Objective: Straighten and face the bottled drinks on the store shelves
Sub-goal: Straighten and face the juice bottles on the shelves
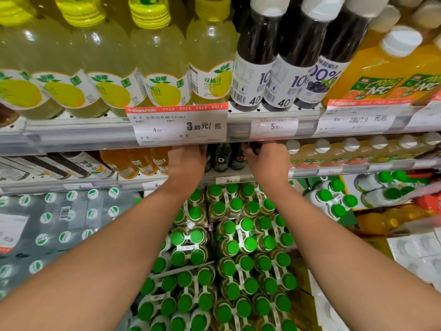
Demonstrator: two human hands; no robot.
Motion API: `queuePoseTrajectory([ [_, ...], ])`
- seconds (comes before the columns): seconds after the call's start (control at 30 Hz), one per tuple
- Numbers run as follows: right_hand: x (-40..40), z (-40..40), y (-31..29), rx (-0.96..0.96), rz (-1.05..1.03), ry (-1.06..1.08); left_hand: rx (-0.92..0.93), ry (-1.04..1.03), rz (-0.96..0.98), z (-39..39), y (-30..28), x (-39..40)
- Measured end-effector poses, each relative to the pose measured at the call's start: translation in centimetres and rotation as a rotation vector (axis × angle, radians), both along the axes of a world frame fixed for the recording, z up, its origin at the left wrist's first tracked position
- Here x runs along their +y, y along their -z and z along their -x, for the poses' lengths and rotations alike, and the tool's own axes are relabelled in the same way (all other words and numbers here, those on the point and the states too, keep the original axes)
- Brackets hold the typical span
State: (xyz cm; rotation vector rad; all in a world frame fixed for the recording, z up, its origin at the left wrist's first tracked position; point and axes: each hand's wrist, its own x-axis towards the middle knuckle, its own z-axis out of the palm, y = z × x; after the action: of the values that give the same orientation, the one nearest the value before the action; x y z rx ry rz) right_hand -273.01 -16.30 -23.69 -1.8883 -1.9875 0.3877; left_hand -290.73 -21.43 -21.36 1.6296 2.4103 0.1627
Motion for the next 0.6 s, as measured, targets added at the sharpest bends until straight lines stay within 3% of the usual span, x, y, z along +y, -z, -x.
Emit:
queuePoseTrajectory([
  [0.1, -1.7, -0.4, 0.8, 0.058, 0.018, 0.039, 0.016, 0.008, 0.007, -0.2, -0.2, 0.0],
  [0.27, -3.5, 1.2, 4.3, 0.115, 0.344, -0.125, -0.056, -0.054, -0.031, -0.3, -0.2, 0.1],
  [0.37, -2.7, 2.6, 6.3, 0.107, 0.376, -0.115, -0.171, -0.121, -0.086, -0.2, -0.3, 0.0],
  [0.53, -1.1, 4.2, 7.9, 0.075, 0.377, -0.027, -0.418, -0.046, -0.095, 0.8, 1.9, -1.3],
  [0.6, -1.1, 4.5, 8.5, 0.054, 0.329, -0.004, -0.420, -0.048, -0.101, 1.1, 2.4, -1.5],
])
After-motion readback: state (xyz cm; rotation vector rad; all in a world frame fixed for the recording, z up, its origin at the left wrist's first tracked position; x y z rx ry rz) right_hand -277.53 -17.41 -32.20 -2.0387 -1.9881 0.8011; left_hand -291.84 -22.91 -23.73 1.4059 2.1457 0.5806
